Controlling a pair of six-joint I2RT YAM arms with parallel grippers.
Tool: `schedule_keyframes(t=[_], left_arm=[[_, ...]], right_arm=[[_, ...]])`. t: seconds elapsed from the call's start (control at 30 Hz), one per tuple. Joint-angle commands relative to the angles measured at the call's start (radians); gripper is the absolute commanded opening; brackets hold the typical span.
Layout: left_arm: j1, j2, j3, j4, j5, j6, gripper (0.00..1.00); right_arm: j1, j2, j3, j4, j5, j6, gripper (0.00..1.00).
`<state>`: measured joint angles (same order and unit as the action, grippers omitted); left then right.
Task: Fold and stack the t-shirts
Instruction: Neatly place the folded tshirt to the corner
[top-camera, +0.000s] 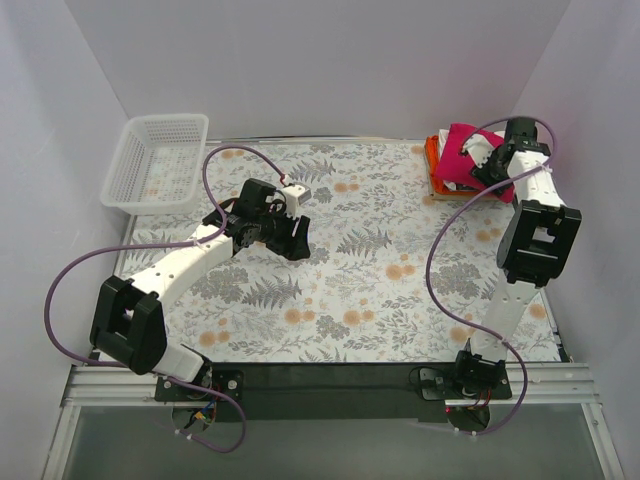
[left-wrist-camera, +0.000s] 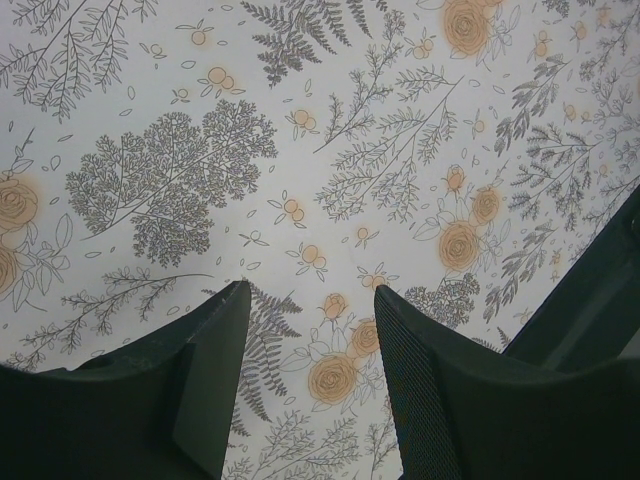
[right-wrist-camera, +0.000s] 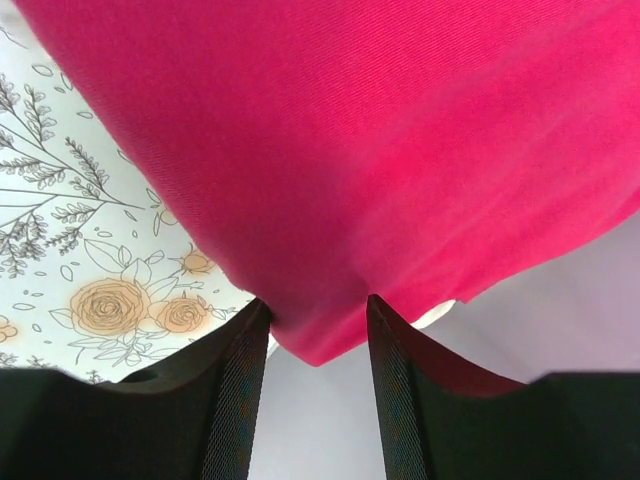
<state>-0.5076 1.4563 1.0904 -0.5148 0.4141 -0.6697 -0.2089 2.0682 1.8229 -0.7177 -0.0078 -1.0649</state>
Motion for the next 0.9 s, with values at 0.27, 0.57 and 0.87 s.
schedule_keyframes(t=[0.27,0.57,0.87], left_arm=[[0.003,-0.033,-0.001,0.007,0.015,0.004,0.50],[0.003,-0.030,-0.004,0.001,0.006,0.007,0.50],[0.003,-0.034,-0.007,-0.002,0.003,0.013,0.50]], right_arm=[[0.000,-0.079,-0.184,0.158,0.121,-0.130,0.52],[-0.001,-0.108,-0.186,0.319,0.198,-0.139,0.09],[-0.026,-0.123,-0.209,0.385,0.203,-0.277,0.01]])
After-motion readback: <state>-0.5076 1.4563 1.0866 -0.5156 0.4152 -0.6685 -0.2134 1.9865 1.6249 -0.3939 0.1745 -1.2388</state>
